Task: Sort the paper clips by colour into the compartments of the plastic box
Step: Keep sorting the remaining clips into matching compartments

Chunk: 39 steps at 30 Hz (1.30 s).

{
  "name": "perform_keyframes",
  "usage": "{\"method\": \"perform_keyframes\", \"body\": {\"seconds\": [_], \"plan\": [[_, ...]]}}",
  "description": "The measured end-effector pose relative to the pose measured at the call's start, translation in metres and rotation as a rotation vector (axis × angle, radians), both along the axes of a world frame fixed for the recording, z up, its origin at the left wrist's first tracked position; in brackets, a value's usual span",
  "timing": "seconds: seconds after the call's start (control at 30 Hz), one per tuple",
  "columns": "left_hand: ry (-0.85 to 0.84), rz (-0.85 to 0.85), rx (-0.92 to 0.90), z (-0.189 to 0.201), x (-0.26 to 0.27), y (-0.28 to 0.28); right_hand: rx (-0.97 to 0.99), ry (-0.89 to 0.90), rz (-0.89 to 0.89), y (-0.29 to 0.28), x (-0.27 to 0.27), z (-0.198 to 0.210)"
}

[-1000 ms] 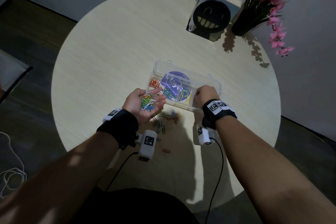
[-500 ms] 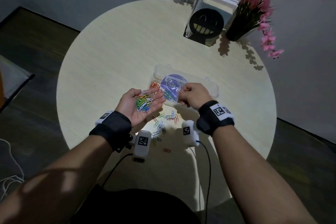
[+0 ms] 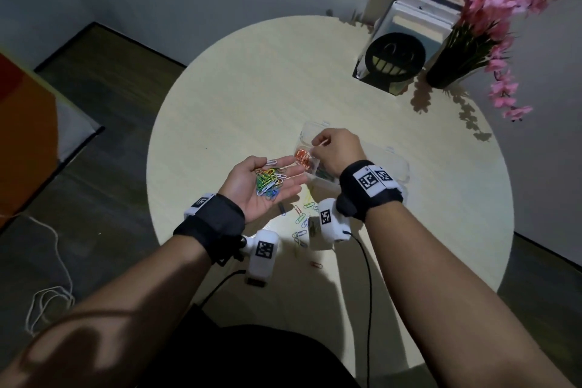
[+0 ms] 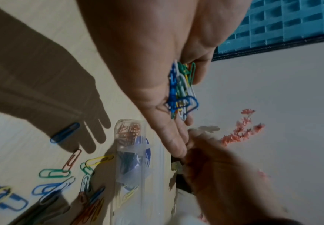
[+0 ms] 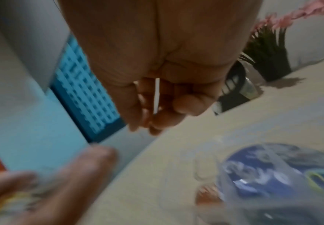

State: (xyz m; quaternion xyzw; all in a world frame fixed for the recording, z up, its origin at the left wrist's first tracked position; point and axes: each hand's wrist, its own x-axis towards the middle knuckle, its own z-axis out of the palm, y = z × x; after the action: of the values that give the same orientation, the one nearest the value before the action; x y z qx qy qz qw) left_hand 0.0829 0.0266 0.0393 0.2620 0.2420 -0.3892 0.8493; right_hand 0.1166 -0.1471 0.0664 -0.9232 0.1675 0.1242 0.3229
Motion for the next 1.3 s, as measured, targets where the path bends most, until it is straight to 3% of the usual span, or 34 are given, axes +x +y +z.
{"method": "perform_keyframes", "body": {"seconds": [0.1, 0.23, 0.43, 0.63, 0.73, 0.83, 0.93, 1.3], "plan": [[-0.024, -0.071, 0.047, 0.005, -0.004, -0.009, 0.152, -0.059, 0.144, 0.007, -0.02, 0.026], [-0.053, -0.175, 0.101, 0.017, -0.013, -0.026, -0.131, -0.016, 0.404, 0.013, -0.039, 0.034], [-0.07, -0.208, 0.105, 0.025, -0.025, -0.042, -0.01, -0.071, 0.355, -0.004, -0.057, 0.04], [-0.073, -0.187, 0.025, 0.028, -0.031, -0.053, 0.133, -0.216, 0.146, -0.024, -0.081, 0.05], [-0.06, -0.163, 0.03, 0.028, -0.032, -0.057, 0.15, -0.172, 0.257, -0.022, -0.099, 0.055], [-0.072, -0.172, 0.109, 0.03, -0.033, -0.062, 0.002, -0.238, 0.467, -0.016, -0.111, 0.051], [-0.074, -0.193, 0.147, 0.028, -0.036, -0.066, -0.113, -0.265, 0.569, -0.016, -0.115, 0.044], [-0.033, -0.219, 0.094, 0.024, -0.041, -0.064, -0.217, -0.361, 0.653, -0.012, -0.123, 0.028]]}}
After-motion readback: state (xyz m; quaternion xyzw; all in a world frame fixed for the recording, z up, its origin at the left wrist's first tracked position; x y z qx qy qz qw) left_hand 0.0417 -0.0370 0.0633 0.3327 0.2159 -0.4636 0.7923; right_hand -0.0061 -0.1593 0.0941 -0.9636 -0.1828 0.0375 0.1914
